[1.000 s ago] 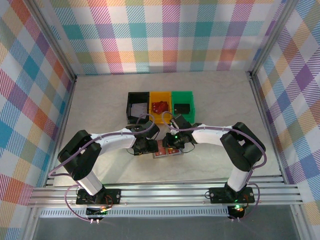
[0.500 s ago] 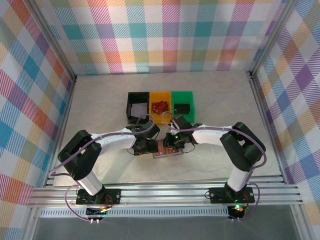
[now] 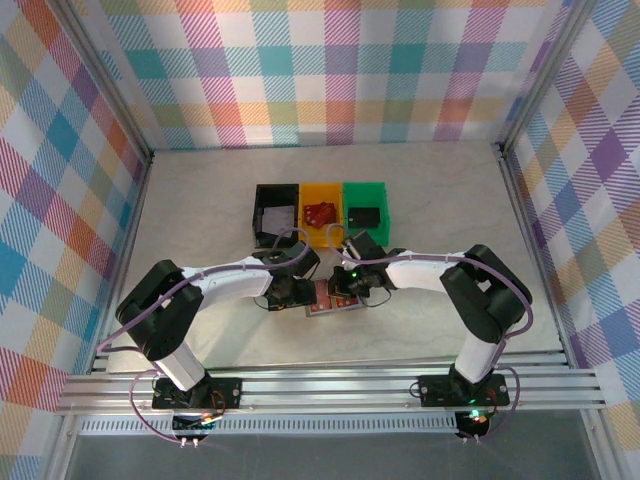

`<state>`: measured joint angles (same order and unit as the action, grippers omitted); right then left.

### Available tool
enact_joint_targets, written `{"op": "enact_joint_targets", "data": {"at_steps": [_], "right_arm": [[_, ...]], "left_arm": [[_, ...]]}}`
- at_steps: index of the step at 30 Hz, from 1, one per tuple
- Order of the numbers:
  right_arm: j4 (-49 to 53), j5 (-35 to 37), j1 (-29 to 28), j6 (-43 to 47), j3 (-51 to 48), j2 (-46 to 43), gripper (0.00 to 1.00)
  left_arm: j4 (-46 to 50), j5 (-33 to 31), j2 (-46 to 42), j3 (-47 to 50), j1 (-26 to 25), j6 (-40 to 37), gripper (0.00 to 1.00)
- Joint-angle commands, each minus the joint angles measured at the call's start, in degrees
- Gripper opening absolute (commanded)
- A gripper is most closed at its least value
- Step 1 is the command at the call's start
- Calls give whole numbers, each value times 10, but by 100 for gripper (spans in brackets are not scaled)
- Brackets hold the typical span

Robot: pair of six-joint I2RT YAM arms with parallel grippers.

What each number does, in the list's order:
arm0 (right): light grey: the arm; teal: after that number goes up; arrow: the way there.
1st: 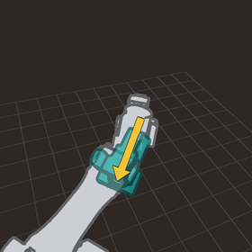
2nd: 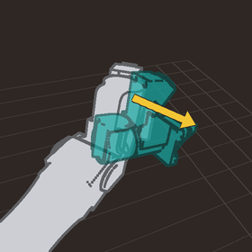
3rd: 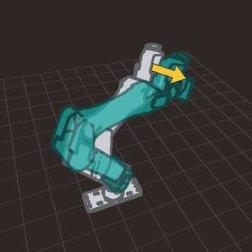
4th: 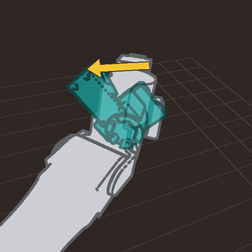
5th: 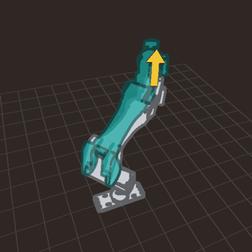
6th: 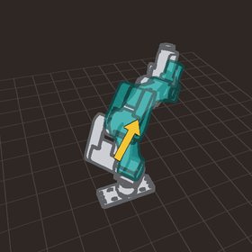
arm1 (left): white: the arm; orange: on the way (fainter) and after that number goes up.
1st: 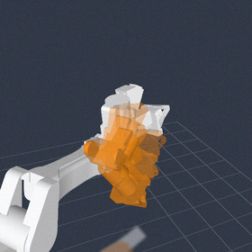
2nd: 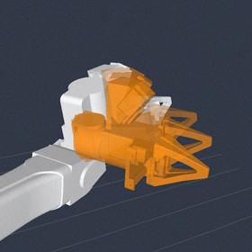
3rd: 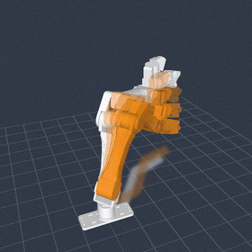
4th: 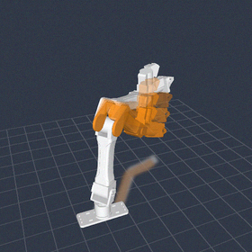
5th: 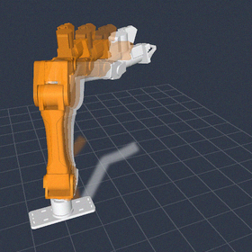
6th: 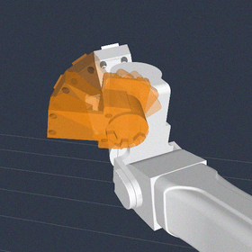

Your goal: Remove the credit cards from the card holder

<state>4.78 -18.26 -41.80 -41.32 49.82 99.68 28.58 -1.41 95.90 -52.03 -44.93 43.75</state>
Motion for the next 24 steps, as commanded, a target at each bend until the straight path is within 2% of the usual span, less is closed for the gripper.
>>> {"op": "enact_joint_targets", "data": {"at_steps": [1, 24], "right_arm": [[-16, -16, -5, 2, -9, -16, 1], [4, -6, 23, 14, -36, -54, 0]], "left_arm": [[-78, 71, 83, 36, -18, 7, 71], [-58, 60, 72, 28, -19, -2, 71]]}}
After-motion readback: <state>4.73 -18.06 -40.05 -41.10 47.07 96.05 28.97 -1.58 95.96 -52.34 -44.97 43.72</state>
